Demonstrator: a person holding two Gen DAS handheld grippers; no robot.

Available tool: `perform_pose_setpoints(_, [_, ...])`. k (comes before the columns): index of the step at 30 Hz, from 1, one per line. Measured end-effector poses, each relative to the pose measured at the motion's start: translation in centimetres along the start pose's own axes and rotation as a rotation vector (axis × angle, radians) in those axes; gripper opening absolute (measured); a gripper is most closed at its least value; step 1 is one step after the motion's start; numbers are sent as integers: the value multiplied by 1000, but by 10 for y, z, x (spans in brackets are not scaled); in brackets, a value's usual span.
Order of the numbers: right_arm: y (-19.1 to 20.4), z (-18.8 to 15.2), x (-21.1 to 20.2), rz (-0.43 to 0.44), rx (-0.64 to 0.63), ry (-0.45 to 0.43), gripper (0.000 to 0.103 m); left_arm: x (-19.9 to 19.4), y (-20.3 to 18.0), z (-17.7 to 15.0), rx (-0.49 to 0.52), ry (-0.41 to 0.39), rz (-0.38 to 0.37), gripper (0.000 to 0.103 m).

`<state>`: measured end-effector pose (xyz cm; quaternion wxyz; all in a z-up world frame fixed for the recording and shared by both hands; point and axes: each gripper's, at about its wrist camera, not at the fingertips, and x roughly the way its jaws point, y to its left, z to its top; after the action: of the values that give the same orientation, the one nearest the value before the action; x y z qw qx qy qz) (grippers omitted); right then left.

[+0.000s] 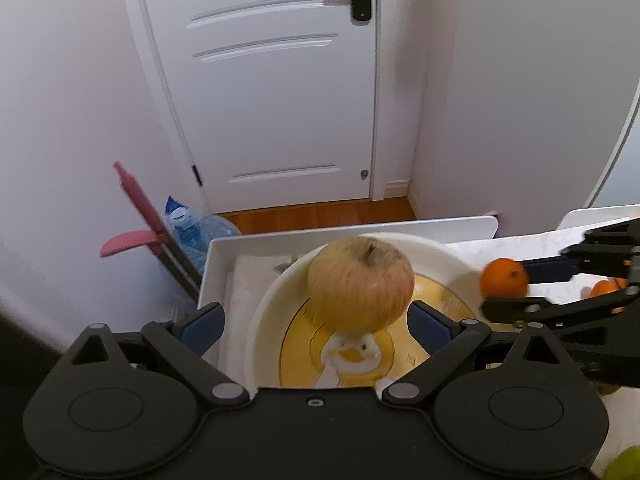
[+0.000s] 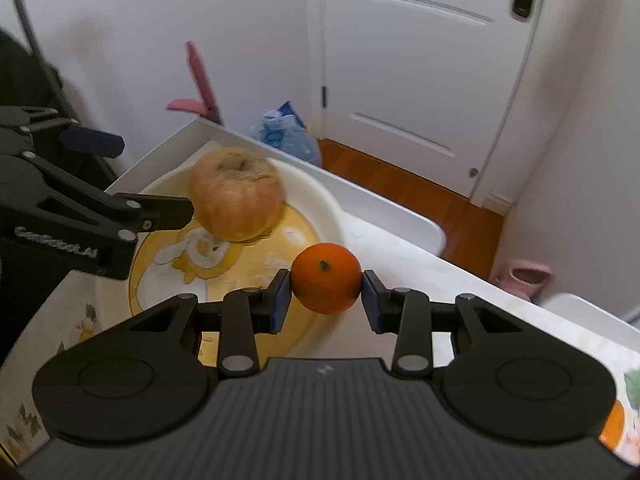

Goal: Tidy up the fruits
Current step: 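Carry the apple and tangerine into the duck bowl and open both grippers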

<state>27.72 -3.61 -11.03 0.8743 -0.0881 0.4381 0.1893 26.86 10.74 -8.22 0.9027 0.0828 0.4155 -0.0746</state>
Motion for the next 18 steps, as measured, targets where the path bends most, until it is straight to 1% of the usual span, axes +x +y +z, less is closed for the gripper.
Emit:
perform_pose_setpoints(3, [9,0,10,22,-23,-2,53,-4,3,-5,-13,6,12,100])
perform_pose_setpoints(6, [14,0,19,23,-51,-4,53,-7,6,-8,-20,8,24,100])
perform_pose_setpoints(8, [17,0,22,26,-64,-14,55,-9,7,-11,-23,7,26,100])
perform_pose_setpoints(9, [18,0,21,24,-70,-29,59,-10,9,-11,-24,6,27,100])
perform_pose_setpoints(11, [22,0,16,0,-91,-59,86,-14,8,-13,-26,2,30,100])
perform_pose_setpoints(13, [25,-2,12,-33,-110,-86,95,-17,10,-13,-33,0,31,100])
perform_pose_setpoints(14, [25,-3,9,-36,-117,-93,97,-18,10,-13,-38,-3,31,100])
perform_pose_setpoints(18, [25,-12,2,-38,-119,-97,97,-25,11,-15,-44,-28,44,100])
